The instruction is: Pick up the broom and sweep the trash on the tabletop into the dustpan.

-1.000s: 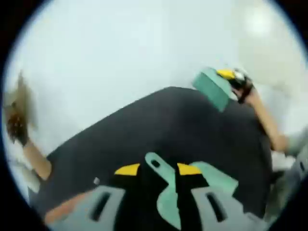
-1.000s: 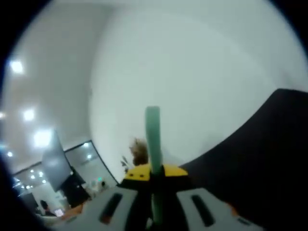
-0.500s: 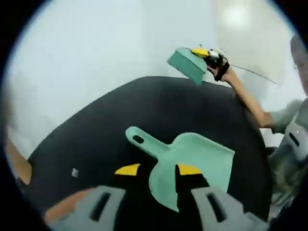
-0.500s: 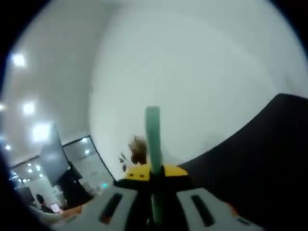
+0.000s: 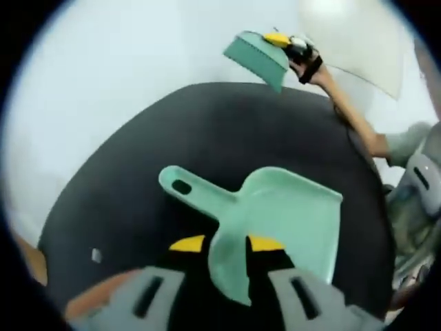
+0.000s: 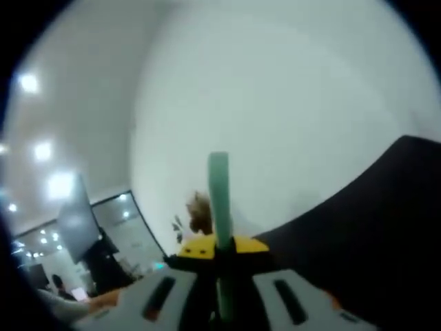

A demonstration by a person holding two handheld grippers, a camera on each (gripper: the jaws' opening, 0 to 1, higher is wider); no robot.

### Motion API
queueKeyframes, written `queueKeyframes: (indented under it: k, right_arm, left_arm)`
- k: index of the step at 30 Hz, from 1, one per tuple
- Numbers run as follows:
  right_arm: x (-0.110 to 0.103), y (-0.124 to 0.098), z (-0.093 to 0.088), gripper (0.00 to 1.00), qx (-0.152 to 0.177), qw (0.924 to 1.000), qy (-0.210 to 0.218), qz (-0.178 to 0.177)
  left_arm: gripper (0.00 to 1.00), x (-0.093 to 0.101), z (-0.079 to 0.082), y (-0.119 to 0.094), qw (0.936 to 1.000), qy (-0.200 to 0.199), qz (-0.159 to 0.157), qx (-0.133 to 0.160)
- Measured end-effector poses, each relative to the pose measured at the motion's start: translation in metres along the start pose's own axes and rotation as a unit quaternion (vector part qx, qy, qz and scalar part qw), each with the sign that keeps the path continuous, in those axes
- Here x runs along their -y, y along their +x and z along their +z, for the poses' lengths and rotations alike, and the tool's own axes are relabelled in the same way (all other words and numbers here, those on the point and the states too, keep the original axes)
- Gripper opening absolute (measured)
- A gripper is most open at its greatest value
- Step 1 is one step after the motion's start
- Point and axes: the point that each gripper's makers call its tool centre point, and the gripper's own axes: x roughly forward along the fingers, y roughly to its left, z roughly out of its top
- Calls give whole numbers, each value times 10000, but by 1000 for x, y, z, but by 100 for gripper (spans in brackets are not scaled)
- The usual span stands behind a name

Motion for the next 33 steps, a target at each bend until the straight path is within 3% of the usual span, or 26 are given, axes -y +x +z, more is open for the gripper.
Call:
queueKeyframes:
  k: [3, 5, 12, 22, 26, 33]
  right_arm:
    - [0, 0, -1, 7, -6, 10000, 1, 5]
    - [-1, 0, -2, 7, -6, 10000, -1, 10]
    - [-2, -1, -4, 7, -9, 10000, 0, 22]
    - [1, 0, -4, 7, -18, 10000, 21, 6]
    - [4, 1, -3, 7, -32, 10000, 42, -28]
    - [4, 3, -3, 7, -50, 9999, 98, -21]
  left_arm:
    - [19, -1, -3, 4, 9999, 106, 63, -120]
    - [11, -5, -4, 3, 9997, 133, 173, -141]
    - [6, -5, -4, -1, 9996, -27, 241, -113]
    - [4, -4, 11, -11, 9972, -457, 574, 140]
    - [4, -8, 15, -17, 9935, -592, 957, 180]
    - [4, -11, 21, -32, 9848, -1058, 1334, 352]
